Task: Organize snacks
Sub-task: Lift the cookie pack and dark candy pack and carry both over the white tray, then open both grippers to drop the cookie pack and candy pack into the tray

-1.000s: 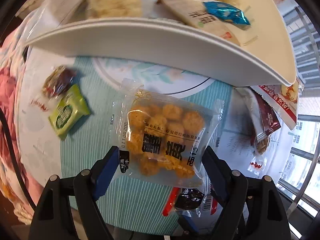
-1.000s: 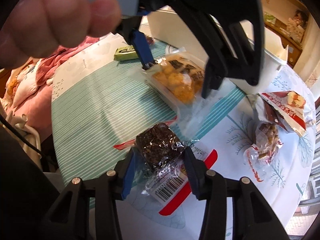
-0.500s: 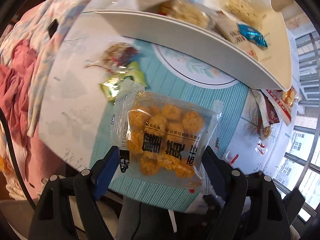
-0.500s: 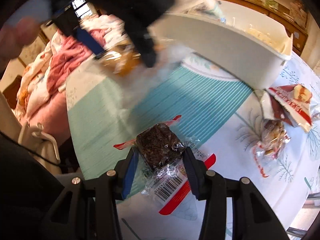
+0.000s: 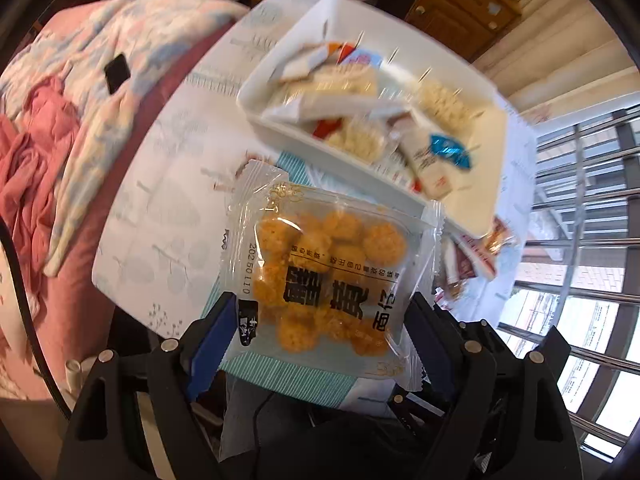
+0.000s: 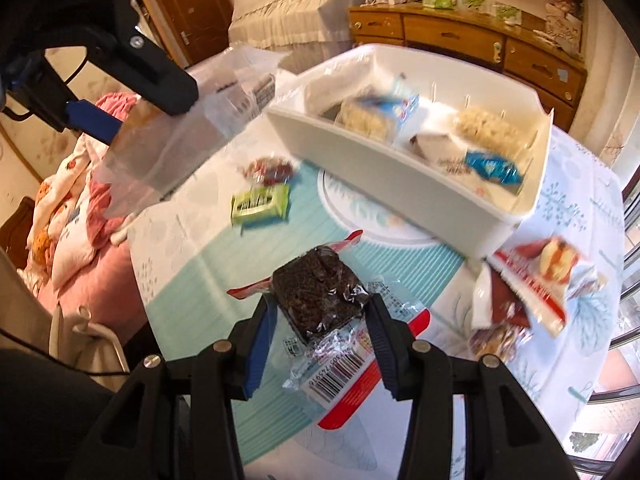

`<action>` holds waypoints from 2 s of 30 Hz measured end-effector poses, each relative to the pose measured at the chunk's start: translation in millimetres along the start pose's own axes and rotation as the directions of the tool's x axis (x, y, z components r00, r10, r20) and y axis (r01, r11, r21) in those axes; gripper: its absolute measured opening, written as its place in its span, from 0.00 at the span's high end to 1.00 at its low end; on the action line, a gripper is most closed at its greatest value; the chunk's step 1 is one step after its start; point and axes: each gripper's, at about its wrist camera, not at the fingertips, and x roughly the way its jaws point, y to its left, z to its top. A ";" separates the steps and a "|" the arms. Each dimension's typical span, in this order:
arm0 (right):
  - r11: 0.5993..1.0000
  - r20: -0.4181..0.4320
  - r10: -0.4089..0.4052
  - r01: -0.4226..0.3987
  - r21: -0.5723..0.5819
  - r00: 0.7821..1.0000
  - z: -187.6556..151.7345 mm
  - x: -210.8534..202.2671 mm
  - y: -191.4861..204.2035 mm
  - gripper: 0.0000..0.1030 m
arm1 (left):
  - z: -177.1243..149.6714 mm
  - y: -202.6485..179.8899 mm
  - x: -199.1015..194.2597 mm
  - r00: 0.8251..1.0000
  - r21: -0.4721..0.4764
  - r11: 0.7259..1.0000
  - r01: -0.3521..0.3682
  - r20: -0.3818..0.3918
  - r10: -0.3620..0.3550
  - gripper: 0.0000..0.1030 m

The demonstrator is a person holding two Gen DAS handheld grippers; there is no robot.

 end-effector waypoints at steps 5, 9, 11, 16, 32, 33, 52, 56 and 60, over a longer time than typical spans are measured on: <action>0.999 0.062 -0.024 0.022 0.041 0.998 27.2 -16.8 -1.6 0.55 | 16.0 -7.0 -20.5 0.999 0.035 0.999 0.026 0.031 -0.027 0.20; 0.997 0.108 -0.043 0.035 0.072 0.993 50.3 -29.5 -4.2 0.55 | 31.4 -12.7 -32.3 0.998 0.075 0.996 0.040 0.047 -0.043 0.20; 0.994 0.135 -0.061 0.049 0.093 0.989 61.9 -36.2 -6.4 0.55 | 39.6 -15.9 -36.9 0.997 0.098 0.994 0.045 0.057 -0.050 0.20; 0.985 0.174 -0.099 0.072 0.158 0.980 82.9 -42.9 -10.5 0.55 | 63.1 -26.8 -48.8 0.995 0.165 0.985 0.048 0.079 -0.062 0.19; 0.893 0.170 -0.223 0.130 0.432 0.960 126.3 -31.1 -39.1 0.54 | 146.6 -46.3 -35.2 0.991 0.379 0.922 0.082 0.063 -0.114 0.18; 0.885 0.167 -0.231 0.136 0.445 0.958 127.8 -28.8 -41.4 0.54 | 150.5 -47.5 -32.3 0.992 0.391 0.917 0.080 0.057 -0.111 0.18; 0.698 0.082 -0.281 0.145 0.702 0.956 126.6 2.7 -57.5 0.40 | 174.2 -32.8 -22.6 0.977 0.514 0.846 0.142 0.065 -0.204 0.06; 0.689 0.082 -0.282 0.142 0.711 0.956 128.1 -0.4 -51.8 0.39 | 168.2 -14.3 -23.8 0.979 0.478 0.868 0.132 0.074 -0.189 0.06; 0.687 0.083 -0.277 0.137 0.713 0.957 128.5 -4.0 -46.8 0.39 | 154.1 1.1 -28.0 0.979 0.466 0.879 0.104 0.108 -0.173 0.06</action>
